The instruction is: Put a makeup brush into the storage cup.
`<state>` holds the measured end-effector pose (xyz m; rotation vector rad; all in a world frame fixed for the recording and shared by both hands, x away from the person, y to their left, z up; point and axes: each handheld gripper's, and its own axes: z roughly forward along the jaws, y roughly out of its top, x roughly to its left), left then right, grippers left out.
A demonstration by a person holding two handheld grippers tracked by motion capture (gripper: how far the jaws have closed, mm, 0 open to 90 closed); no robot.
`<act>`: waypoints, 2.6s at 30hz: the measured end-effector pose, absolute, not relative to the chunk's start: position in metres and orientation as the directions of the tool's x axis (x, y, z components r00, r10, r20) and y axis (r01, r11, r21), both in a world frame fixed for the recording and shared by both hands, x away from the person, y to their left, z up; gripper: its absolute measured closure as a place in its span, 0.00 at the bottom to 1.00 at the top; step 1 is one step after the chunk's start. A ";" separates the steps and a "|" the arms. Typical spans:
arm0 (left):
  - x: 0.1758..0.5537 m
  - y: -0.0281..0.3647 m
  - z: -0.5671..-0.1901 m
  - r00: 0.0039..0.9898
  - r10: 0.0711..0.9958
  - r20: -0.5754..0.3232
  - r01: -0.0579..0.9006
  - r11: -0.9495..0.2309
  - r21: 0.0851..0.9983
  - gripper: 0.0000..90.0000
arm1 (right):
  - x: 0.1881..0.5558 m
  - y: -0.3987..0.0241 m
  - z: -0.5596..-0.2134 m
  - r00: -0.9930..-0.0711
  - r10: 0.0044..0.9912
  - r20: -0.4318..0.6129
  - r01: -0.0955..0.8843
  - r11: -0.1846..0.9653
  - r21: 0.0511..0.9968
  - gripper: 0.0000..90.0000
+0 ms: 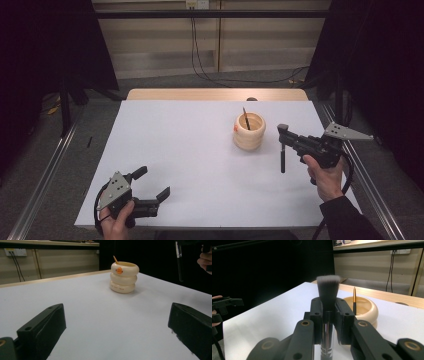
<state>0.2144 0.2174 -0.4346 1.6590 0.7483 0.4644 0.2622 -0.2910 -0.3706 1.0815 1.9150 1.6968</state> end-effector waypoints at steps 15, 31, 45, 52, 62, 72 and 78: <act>0.215 0.217 -0.435 0.714 0.694 -0.091 0.220 -0.099 0.970 0.01 | 0.276 -0.283 -0.354 -0.648 0.731 0.214 0.266 -0.047 0.963 0.87; 0.215 0.217 -0.435 0.713 0.695 -0.093 0.222 -0.098 0.970 0.01 | 0.309 -0.279 -0.356 -0.612 0.758 0.228 0.287 -0.055 0.956 0.87; 0.215 0.217 -0.435 0.715 0.693 -0.091 0.220 -0.099 0.970 0.01 | 0.332 -0.272 -0.353 -0.591 0.775 0.224 0.302 -0.045 0.952 0.87; 0.215 0.217 -0.435 0.716 0.692 -0.094 0.221 -0.097 0.970 0.01 | 0.342 -0.262 -0.347 -0.595 0.774 0.215 0.297 -0.037 0.954 0.87; 0.215 0.218 -0.435 0.717 0.690 -0.094 0.221 -0.097 0.970 0.01 | 0.357 -0.254 -0.345 -0.582 0.798 0.158 0.240 -0.017 0.971 0.87; 0.215 0.218 -0.436 0.715 0.692 -0.096 0.228 -0.101 0.968 0.01 | 0.374 -0.246 -0.349 -0.545 0.827 0.139 0.240 -0.005 0.971 0.87; 0.215 0.218 -0.435 0.717 0.691 -0.091 0.221 -0.101 0.970 0.01 | 0.382 -0.243 -0.346 -0.533 0.834 0.141 0.230 -0.017 0.973 0.87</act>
